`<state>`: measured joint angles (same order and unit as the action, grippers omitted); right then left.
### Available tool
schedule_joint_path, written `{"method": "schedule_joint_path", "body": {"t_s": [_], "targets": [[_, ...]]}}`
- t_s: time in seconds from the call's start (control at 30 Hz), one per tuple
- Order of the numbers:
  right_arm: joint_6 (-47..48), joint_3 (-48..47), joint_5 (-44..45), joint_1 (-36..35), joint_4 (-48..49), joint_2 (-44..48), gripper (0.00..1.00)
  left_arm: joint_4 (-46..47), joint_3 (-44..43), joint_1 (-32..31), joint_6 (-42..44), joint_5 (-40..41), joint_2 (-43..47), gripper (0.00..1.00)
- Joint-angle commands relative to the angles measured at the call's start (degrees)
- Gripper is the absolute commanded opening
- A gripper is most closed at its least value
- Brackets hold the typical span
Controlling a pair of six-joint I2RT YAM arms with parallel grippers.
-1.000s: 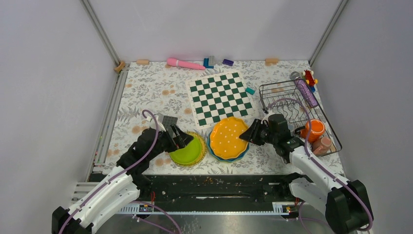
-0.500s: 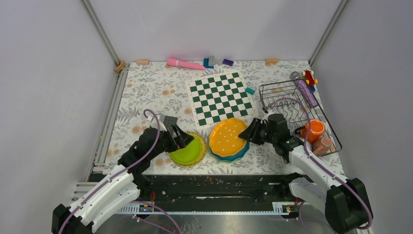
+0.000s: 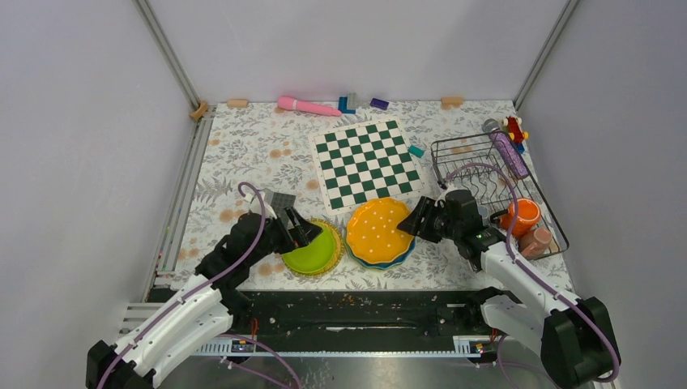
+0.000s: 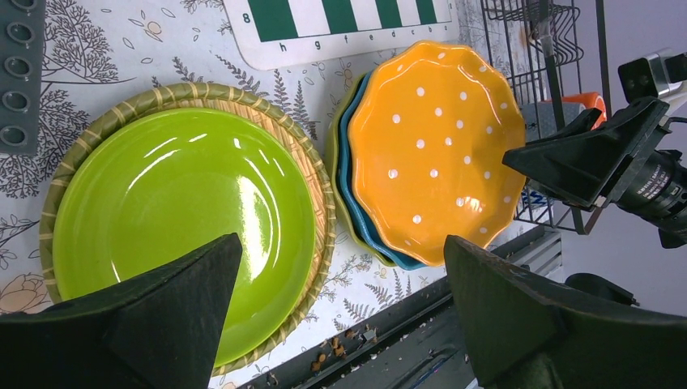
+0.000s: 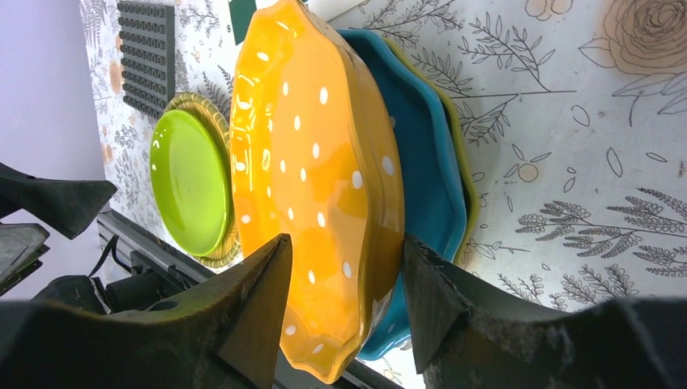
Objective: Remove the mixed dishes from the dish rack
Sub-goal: Place the plate at the center of the board.
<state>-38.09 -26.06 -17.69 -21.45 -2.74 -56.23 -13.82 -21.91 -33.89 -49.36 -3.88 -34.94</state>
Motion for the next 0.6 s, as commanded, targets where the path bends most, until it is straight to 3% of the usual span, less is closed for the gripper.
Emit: {"method": "schedule_joint_path", "body": {"t_s": [0.0,0.57], "targets": [[0.74,-2.83,0.59,-0.47,1.20,1.41,0.59,0.67,-0.85,0.24,0.94,1.34,1.04,0.99],[2.25,-2.78,2.53,-0.44,-0.58,0.60,0.63,-0.87,-1.21,0.24,1.29,3.48,1.53,0.99]]}}
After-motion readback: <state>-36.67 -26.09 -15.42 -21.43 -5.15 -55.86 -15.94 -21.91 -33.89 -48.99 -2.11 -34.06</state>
